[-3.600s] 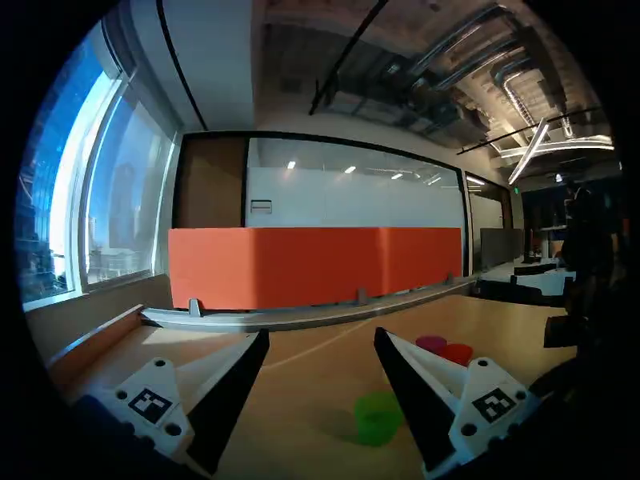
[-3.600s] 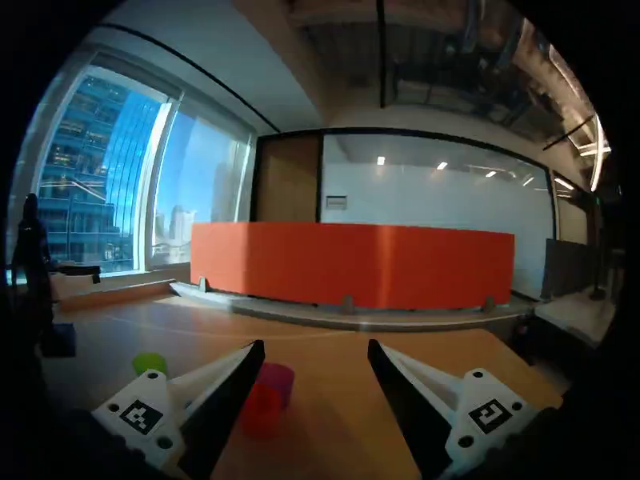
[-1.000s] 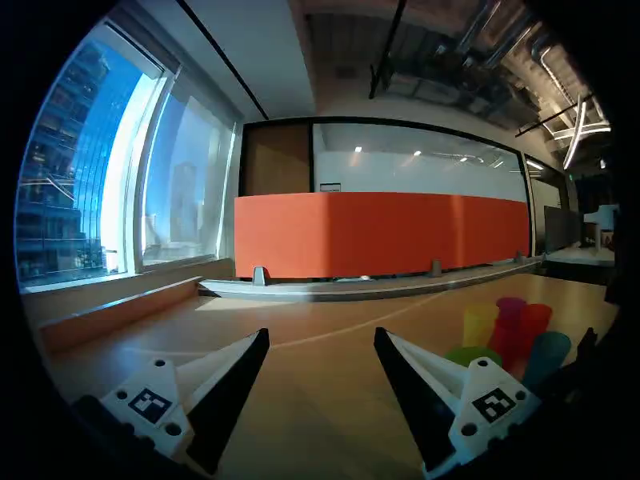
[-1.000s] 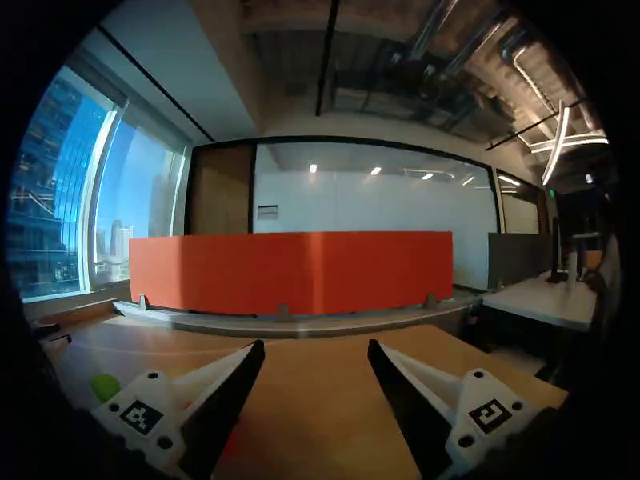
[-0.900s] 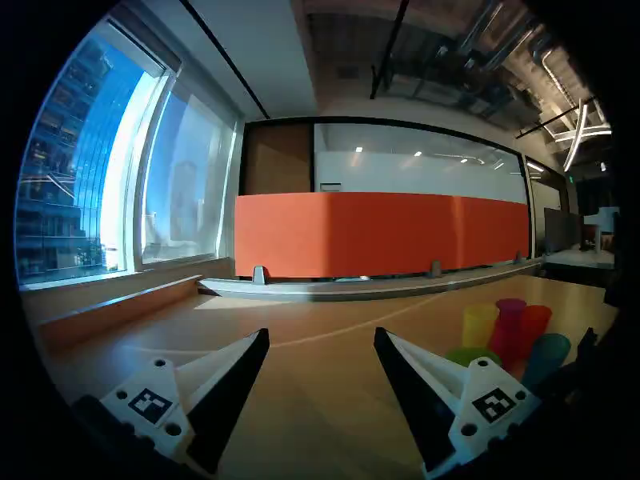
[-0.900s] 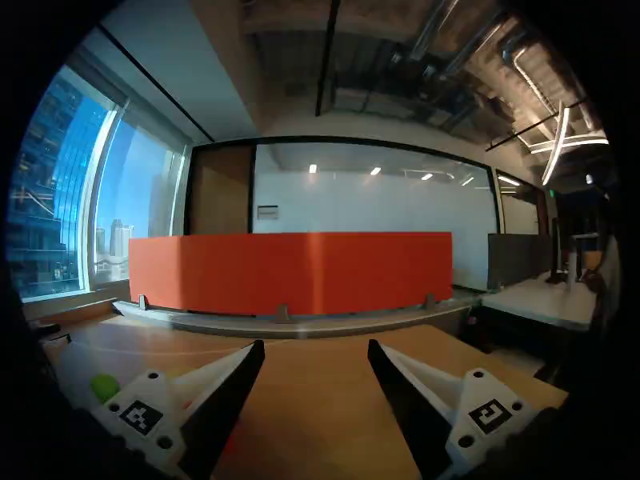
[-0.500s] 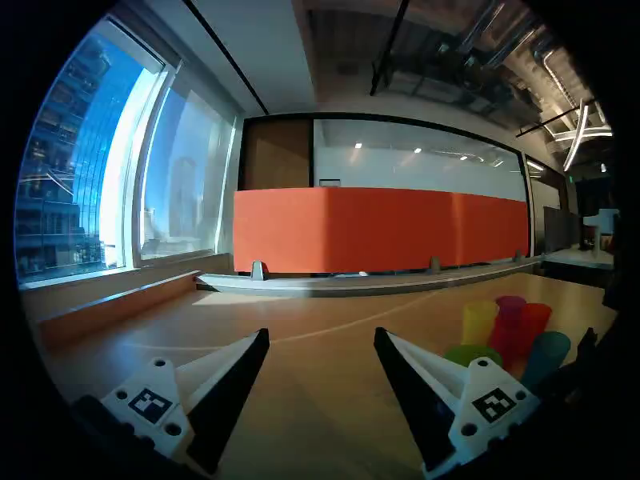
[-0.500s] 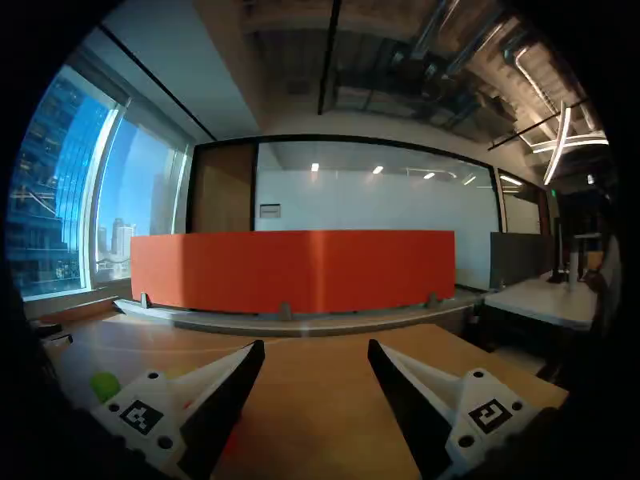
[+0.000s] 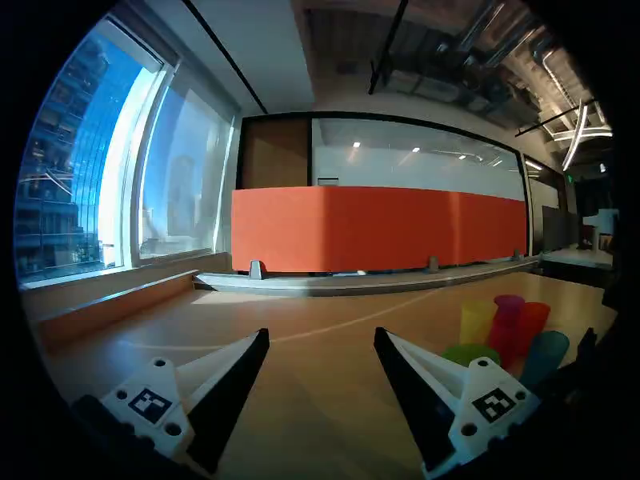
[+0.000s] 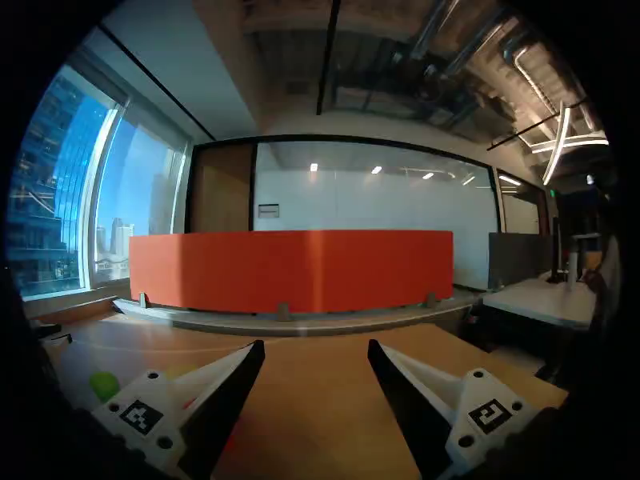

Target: Pour water

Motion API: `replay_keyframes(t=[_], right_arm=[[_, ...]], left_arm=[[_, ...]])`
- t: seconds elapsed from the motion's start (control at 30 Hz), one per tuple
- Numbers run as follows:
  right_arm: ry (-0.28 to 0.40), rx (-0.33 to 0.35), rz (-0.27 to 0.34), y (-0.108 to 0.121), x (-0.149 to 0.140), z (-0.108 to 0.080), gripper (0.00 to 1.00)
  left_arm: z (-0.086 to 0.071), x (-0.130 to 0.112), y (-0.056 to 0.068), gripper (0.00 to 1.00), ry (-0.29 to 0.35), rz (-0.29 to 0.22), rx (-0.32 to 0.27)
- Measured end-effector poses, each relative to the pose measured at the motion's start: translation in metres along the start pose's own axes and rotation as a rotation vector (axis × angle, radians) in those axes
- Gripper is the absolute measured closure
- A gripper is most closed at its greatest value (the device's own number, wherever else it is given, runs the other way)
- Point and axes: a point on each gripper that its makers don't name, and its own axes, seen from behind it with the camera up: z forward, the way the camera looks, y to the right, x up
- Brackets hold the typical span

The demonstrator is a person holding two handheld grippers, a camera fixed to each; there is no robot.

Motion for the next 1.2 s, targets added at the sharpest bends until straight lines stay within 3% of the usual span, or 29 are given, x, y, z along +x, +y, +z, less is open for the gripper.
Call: replay_keyframes(t=[0.8,1.0,1.2], right_arm=[[0.066,0.037,-0.018,0.007,0.004,-0.005,0.00],[0.069,0.074,-0.019,-0.005,-0.010,-0.002,0.00],[0.083,0.068,-0.023,-0.006,-0.025,0.003,0.00]], left_arm=[[-0.001,-0.001,-0.001,0.02,-0.001,0.001,0.000],[-0.001,0.000,0.000,0.03,-0.001,0.000,0.000],[0.000,0.000,-0.001,0.02,-0.001,0.000,-0.001]])
